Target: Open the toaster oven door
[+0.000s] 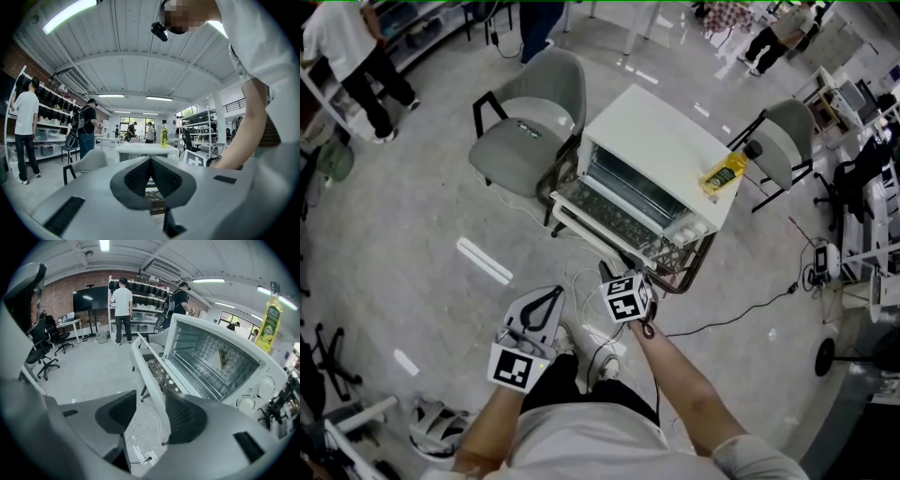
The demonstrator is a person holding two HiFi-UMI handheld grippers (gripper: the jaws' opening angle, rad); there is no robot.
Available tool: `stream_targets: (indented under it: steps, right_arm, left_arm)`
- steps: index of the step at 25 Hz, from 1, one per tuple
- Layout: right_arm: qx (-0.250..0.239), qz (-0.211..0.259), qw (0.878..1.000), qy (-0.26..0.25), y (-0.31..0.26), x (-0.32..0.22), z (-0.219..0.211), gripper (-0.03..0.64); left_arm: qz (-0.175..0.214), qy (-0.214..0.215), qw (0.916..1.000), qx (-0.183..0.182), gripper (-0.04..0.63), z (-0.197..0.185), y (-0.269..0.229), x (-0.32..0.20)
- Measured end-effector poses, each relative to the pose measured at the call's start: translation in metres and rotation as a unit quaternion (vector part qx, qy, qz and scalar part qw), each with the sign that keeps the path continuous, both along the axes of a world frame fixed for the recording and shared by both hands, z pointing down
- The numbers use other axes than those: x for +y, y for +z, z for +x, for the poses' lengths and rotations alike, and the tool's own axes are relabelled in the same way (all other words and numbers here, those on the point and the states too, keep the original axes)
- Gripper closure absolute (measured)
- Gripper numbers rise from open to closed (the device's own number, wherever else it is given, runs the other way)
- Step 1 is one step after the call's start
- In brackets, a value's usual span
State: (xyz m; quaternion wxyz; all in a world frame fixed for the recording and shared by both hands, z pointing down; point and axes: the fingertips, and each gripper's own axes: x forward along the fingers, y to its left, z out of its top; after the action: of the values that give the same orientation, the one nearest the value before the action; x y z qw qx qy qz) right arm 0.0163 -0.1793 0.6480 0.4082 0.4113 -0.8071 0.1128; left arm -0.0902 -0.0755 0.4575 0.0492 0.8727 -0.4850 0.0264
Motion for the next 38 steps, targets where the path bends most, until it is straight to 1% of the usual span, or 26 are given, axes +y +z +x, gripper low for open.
stream_targets:
  steps: [7,15,22,25,27,30,31,38]
  right_arm:
    - [0.003,0.001,1.0,0.009,0.006,0.005,-0.001,0.405]
    - [-0.026,-0.016,0.998,0.046,0.014,0.013,-0.002,0.411]
    - [-0.024,-0.014,0.999,0.047,0.023,0.018,-0.005,0.413]
    - [-0.025,-0.02,0.998,0.05,0.029,0.022,-0.007,0.413]
    - [-0.031,-0.027,0.997,0.064,0.032,0.023,-0.006,0.413]
    - [-0.037,-0.023,0.995,0.086,0.036,0.023,-0.002,0.459]
    - [-0.038,-0.02,0.995,0.092,0.037,0.023,-0.001,0.463]
    - [-0.071,-0.032,0.988,0.136,0.045,0.023,-0.001,0.463]
  left_arm:
    - [-0.007,0.002,1.0,-0.002,0.578,-0.002,0.003,0.002]
    - [-0.012,0.005,0.9999,0.0,0.578,-0.001,0.003,0.003]
    - [-0.018,-0.001,0.9998,0.002,0.578,-0.005,0.006,0.004]
    - [-0.023,-0.003,0.9997,0.0,0.578,-0.008,0.01,0.005]
    - [-0.026,-0.003,0.9996,-0.002,0.578,-0.009,0.013,0.006]
    - [-0.028,-0.001,0.9996,-0.005,0.578,-0.008,0.015,0.007]
    - [-0.03,-0.001,0.9995,-0.005,0.578,-0.008,0.016,0.007]
    - [-0.037,-0.002,0.9992,-0.014,0.578,-0.011,0.023,0.007]
